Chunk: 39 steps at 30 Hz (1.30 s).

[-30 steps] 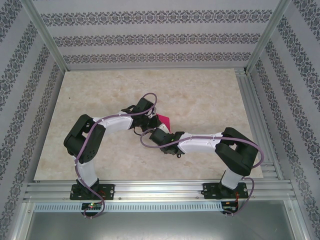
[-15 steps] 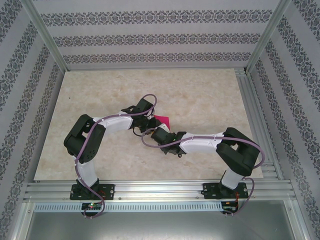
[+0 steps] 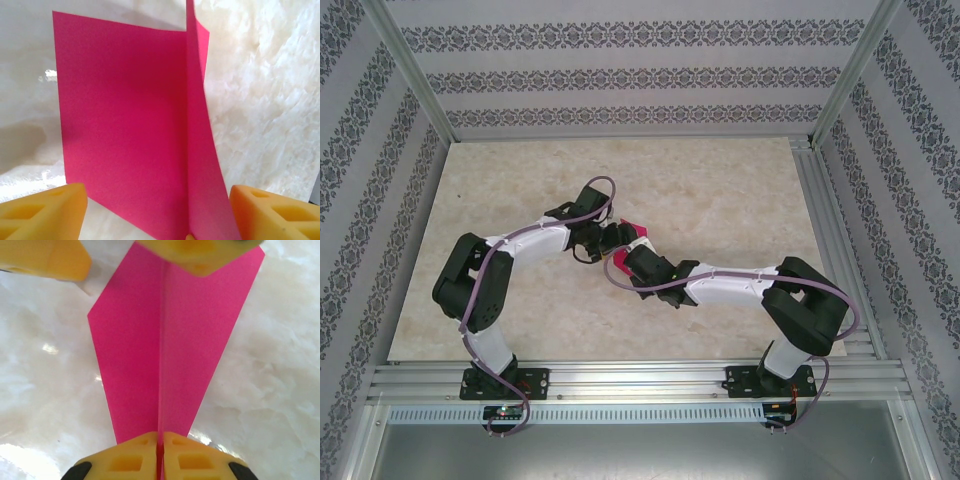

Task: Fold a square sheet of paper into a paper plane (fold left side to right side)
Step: Fourth fold the wing at the center of the table.

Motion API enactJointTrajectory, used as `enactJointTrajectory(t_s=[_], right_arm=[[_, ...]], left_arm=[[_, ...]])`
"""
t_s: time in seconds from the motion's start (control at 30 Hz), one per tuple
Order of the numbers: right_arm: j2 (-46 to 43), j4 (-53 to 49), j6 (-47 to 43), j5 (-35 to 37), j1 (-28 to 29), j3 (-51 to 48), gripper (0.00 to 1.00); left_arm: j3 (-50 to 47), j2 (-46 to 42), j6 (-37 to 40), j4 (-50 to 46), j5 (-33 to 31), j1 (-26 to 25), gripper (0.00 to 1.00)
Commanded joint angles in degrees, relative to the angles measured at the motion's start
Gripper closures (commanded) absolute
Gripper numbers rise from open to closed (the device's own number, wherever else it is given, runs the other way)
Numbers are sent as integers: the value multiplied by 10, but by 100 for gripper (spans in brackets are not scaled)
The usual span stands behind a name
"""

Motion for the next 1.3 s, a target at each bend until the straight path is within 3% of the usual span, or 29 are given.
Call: enactJointTrajectory(t_s=[0.0, 0.53, 0.93, 1.1, 1.27], right_arm=[[26, -61, -22, -42, 2, -18, 90], [26, -62, -29, -35, 5, -20, 88], [24, -63, -36, -35, -1, -3, 84], [20, -58, -37, -36, -3, -9, 74], [4, -43, -44, -40, -3, -20, 63]], left_arm=[[32, -36, -23, 76, 68, 4, 23], [34, -17, -28, 93, 76, 5, 24], [-27, 19, -19, 115, 54, -24, 40], [-16, 24, -20, 115, 57, -29, 49], [-13, 29, -25, 115, 57, -32, 51]])
